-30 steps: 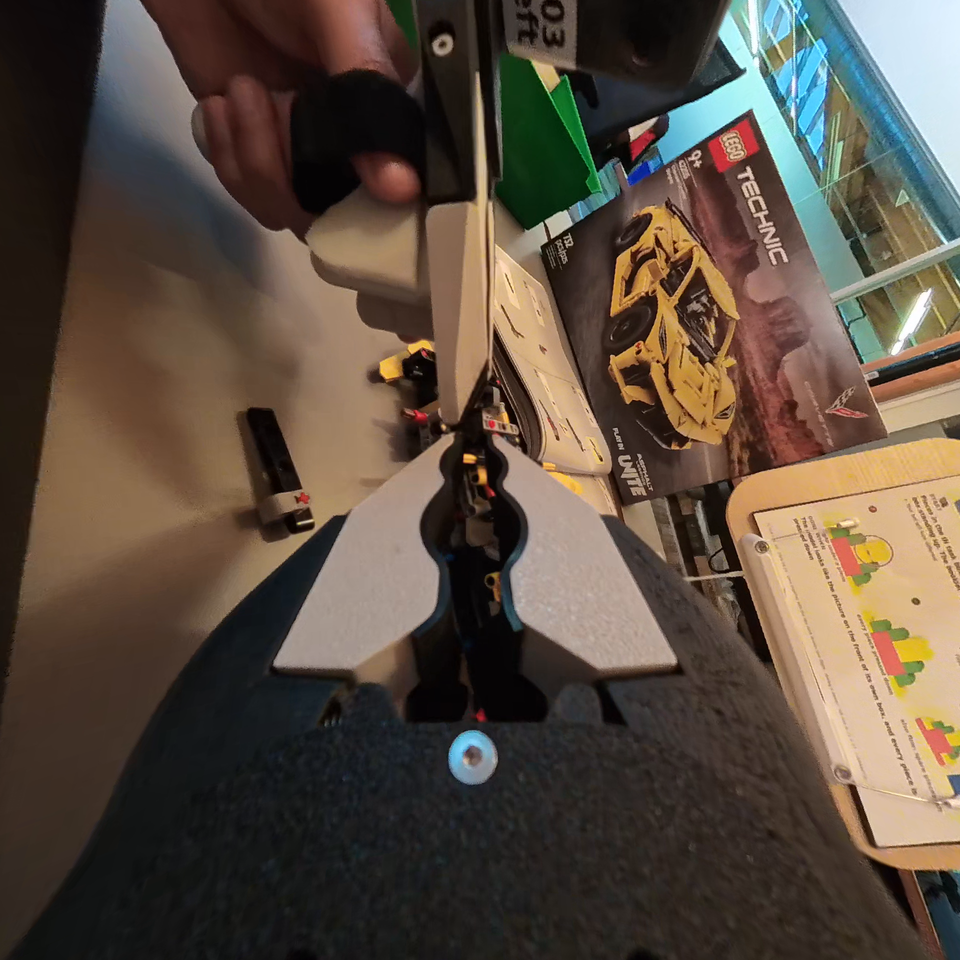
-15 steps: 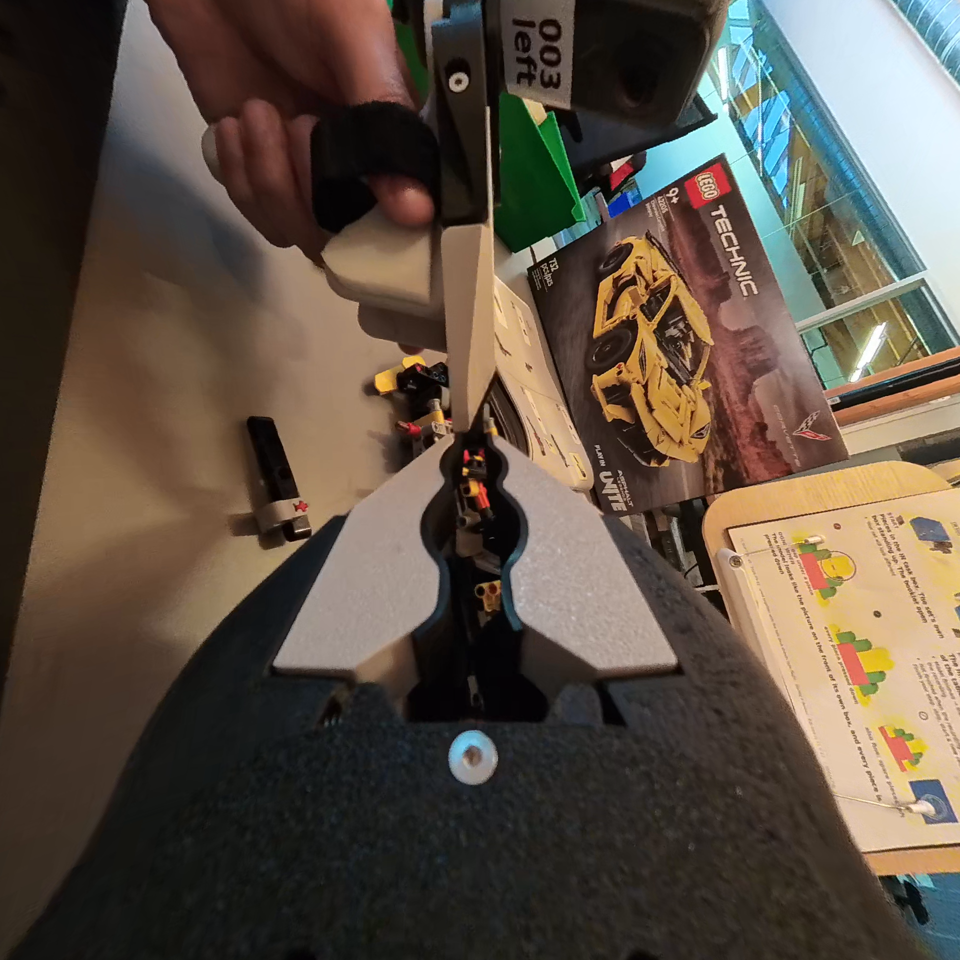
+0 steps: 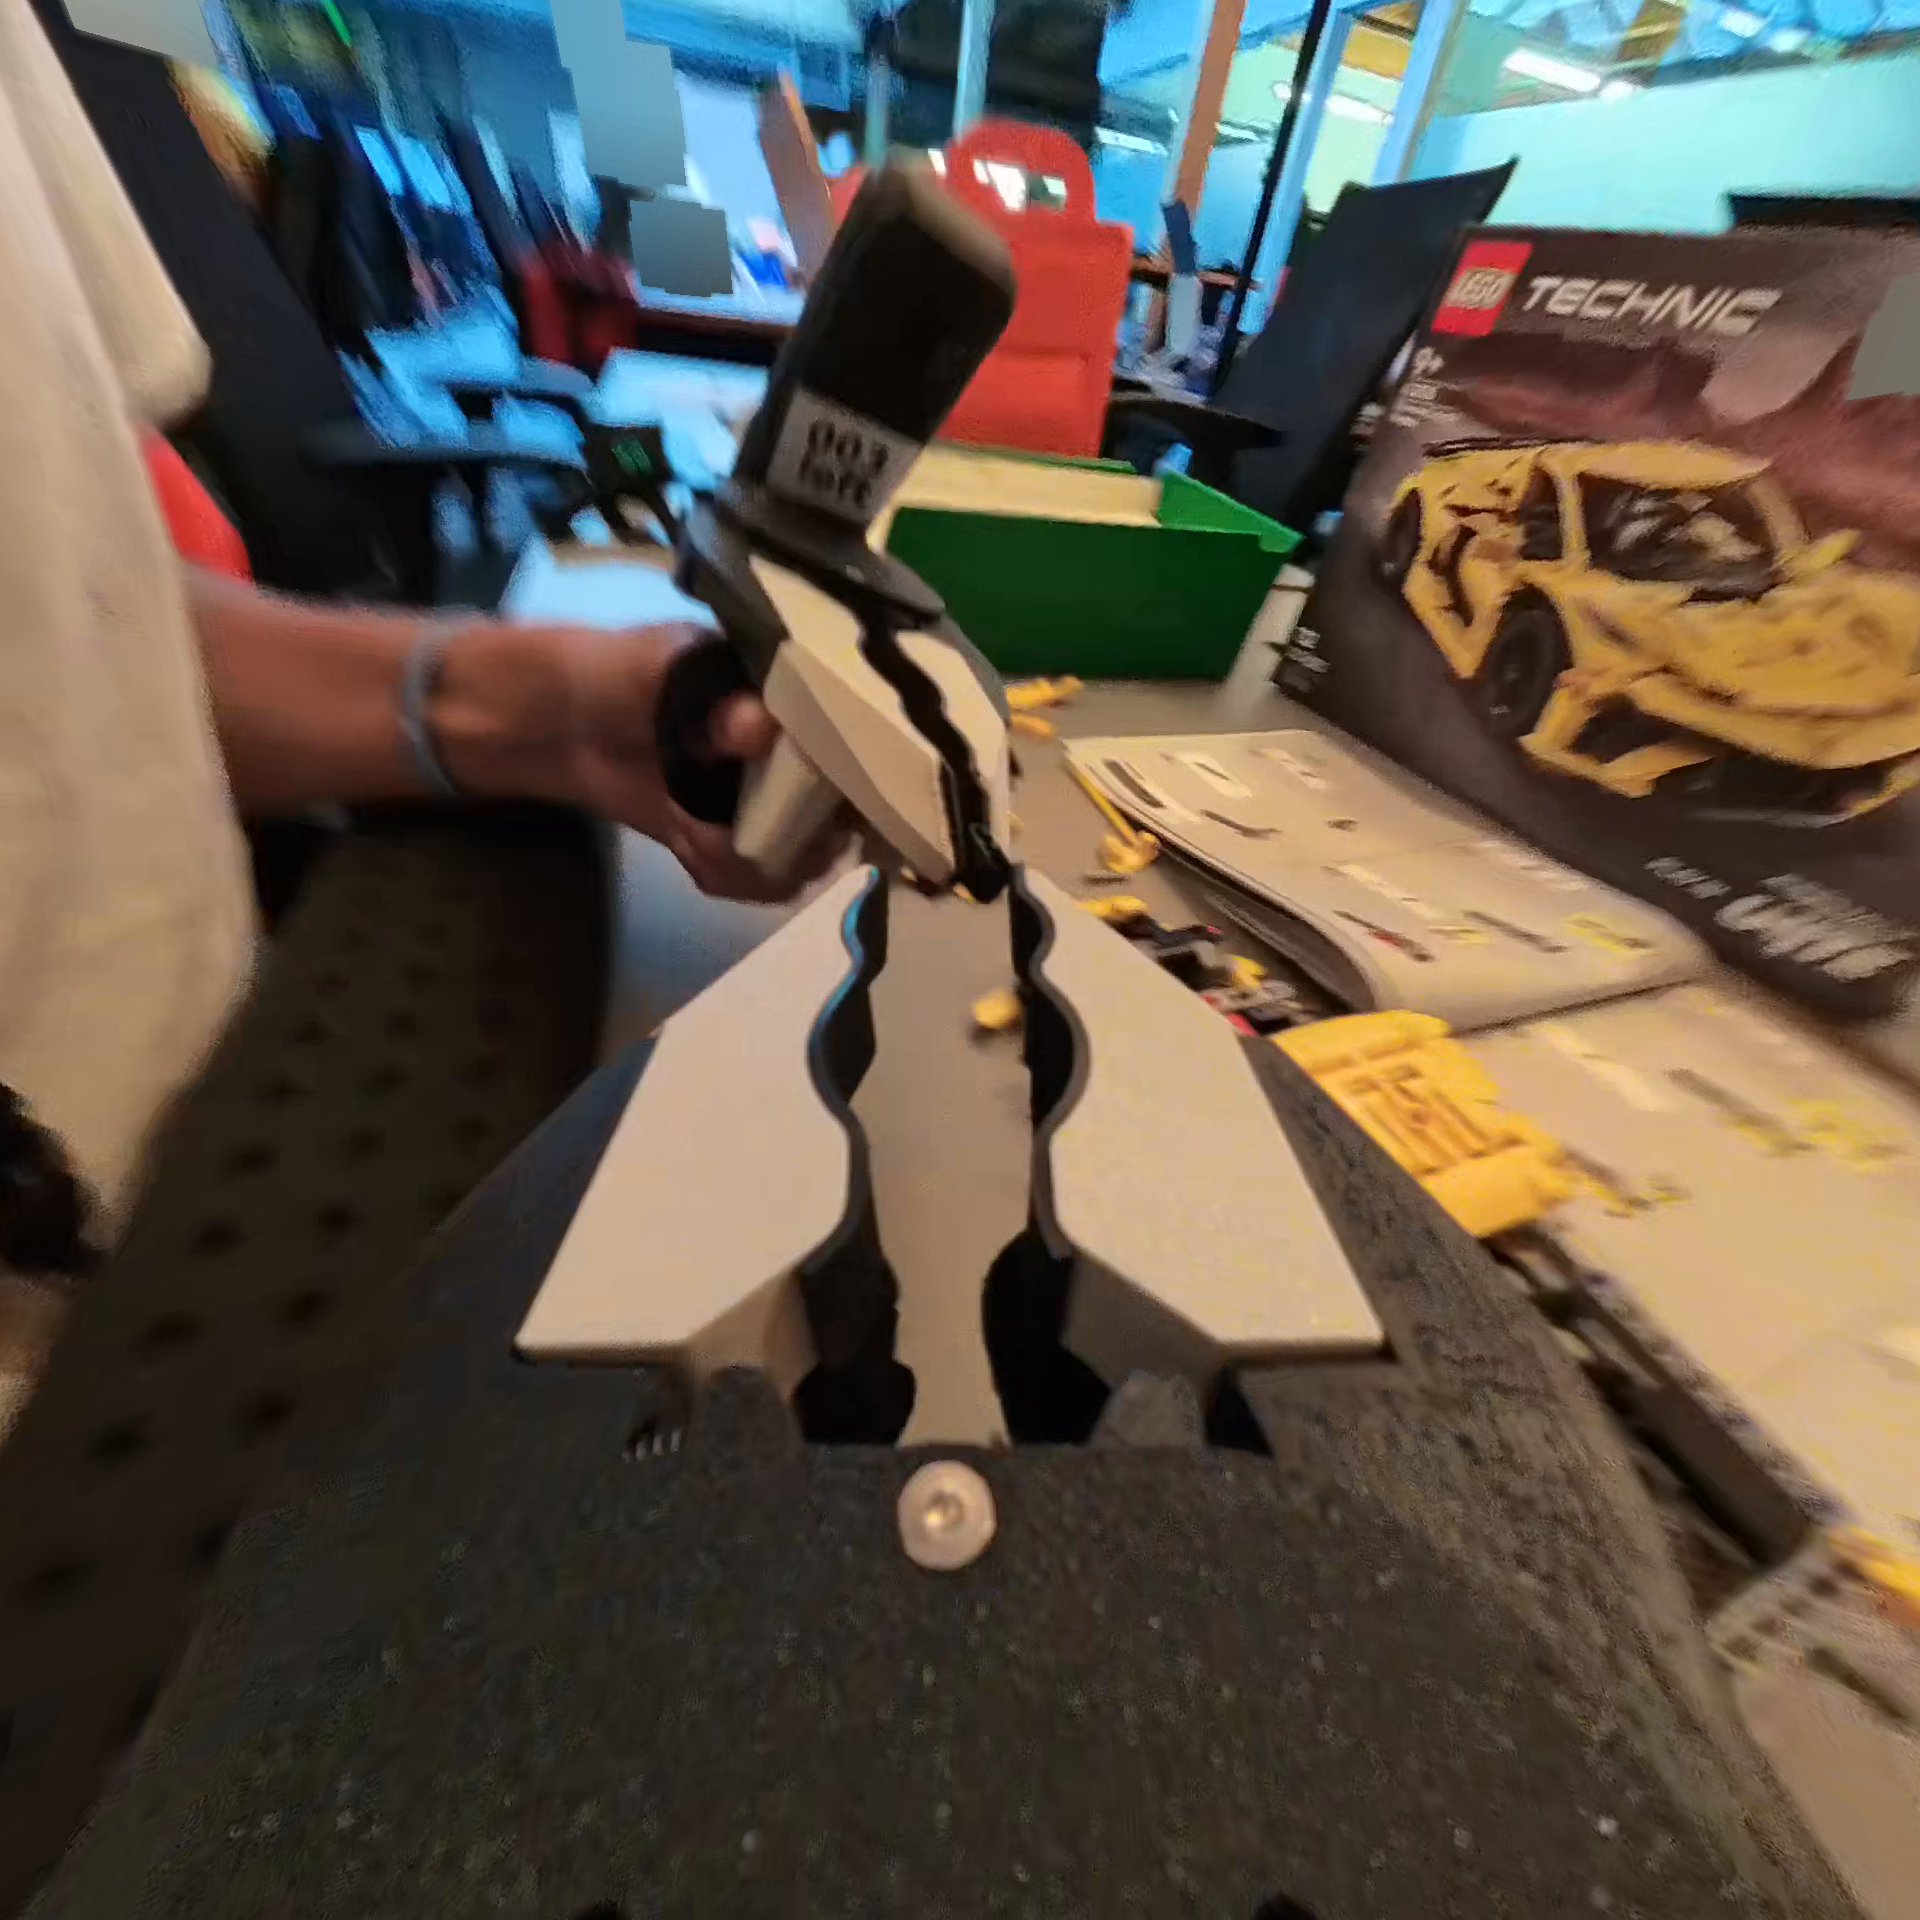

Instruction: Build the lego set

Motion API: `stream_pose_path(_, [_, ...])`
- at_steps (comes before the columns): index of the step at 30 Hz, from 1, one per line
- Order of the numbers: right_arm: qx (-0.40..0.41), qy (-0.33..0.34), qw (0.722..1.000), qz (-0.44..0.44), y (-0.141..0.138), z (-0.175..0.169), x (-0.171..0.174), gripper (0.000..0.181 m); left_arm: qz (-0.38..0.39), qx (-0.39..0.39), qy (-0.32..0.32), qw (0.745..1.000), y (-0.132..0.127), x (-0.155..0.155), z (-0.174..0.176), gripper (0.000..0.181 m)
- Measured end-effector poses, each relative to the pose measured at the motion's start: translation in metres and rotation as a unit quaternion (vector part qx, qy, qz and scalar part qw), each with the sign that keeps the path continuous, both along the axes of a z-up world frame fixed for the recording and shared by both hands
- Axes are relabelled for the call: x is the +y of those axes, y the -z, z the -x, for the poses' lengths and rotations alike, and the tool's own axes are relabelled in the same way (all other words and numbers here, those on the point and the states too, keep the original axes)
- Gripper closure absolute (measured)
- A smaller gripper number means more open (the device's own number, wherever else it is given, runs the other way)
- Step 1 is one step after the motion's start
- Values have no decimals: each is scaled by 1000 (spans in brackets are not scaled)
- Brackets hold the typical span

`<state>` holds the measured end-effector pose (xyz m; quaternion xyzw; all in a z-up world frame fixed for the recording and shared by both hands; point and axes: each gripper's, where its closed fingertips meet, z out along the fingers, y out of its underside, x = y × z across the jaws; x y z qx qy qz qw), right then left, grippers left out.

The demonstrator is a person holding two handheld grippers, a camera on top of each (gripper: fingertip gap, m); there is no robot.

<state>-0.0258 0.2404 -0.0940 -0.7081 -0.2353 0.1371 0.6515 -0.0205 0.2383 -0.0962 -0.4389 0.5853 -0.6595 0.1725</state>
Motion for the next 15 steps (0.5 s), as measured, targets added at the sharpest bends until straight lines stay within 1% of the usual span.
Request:
stream_pose_path(1, [56, -16, 998, 8, -7, 0, 0, 157, -2, -12, -7, 1000, -4, 2, 0, 174])
stream_pose_path(2, [110, -24, 993, 16, -13, -3, 1, 158, -4, -25, -16, 1000, -8, 5, 0, 174])
stream_pose_path(4, [202, -47, 977, 48, -16, -6, 4, 156, -3, -54, -37, 998, -18, 10, 0, 174])
stream_pose_path(6, [272, -47, 959, 71, -17, -12, 10, 155, 2, -76, -55, 996, -27, 16, 1, 174])
stream_pose_path(9, [360, -48, 930, 50, -31, -21, 16, 161, 12, -91, -69, 993, -33, 22, 2, 174])
stream_pose_path(10, [380, -43, 923, 46, -33, -24, 20, 162, 16, -95, -68, 993, -34, 21, 3, 174])
stream_pose_path(12, [394, -60, 915, 55, -34, -20, 22, 161, 21, -97, -64, 993, -35, 19, 3, 174])
stream_pose_path(15, [371, -58, 925, 59, -30, -16, 24, 162, 18, -104, -58, 993, -38, 15, 4, 174])
